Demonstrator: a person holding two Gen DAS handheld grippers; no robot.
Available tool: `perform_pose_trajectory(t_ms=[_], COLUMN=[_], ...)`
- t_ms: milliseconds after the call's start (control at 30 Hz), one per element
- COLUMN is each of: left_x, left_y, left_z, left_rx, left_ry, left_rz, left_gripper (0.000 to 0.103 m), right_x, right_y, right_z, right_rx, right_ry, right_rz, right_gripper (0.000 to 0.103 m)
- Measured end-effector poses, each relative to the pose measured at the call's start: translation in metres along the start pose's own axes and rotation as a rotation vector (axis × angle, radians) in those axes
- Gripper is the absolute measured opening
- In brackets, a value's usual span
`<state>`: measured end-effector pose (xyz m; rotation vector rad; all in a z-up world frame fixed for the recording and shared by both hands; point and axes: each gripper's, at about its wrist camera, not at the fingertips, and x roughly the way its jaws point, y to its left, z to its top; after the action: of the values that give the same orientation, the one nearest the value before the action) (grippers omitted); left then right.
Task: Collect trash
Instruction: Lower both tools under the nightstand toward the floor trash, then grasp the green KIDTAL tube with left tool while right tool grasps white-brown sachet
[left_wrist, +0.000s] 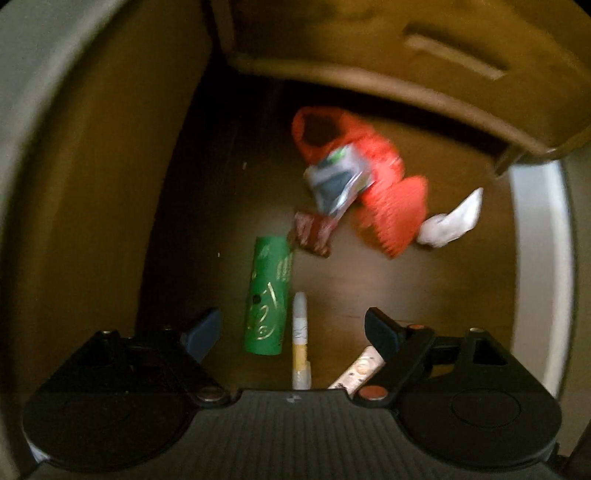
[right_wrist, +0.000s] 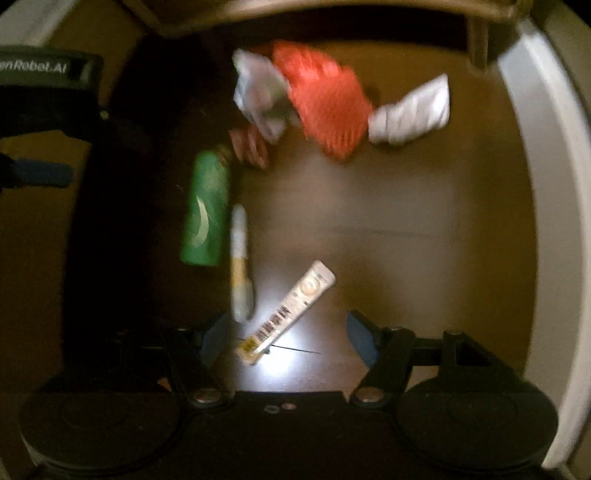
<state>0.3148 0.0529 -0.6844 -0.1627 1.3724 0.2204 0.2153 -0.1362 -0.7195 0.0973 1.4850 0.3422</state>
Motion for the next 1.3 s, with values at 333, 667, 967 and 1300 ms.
perform_pose_trajectory(t_ms=[333,667,967,1300], left_x=[0.112,0.158,0.175,0.189], left_y=[0.017,0.031,0.044,0.052], left_z=[0.007,0.003,0.012,0.011], left_rx=[-0.045,-0.07,-0.142,-0.166], left_ry=[0.1,0.158,0.163,0.187], left_rz=[0.104,0.141,0.109,0.055], left_gripper=[0.086,0.087,0.085,0.051], right_x=[0.096,0.123,0.137,0.127], right_y=[-0.021,-0.005,0.023,0.017], right_z=[0.002,0.004,0.014,0.009], right_rx=[0.211,0.277,0.23,0.233], right_ry=[0.051,0.093,0.112,0.087], right_rz=[-0.08,-0.19,-0.295,-0.271], right_gripper=[0.069,0.068,0.053,0.023])
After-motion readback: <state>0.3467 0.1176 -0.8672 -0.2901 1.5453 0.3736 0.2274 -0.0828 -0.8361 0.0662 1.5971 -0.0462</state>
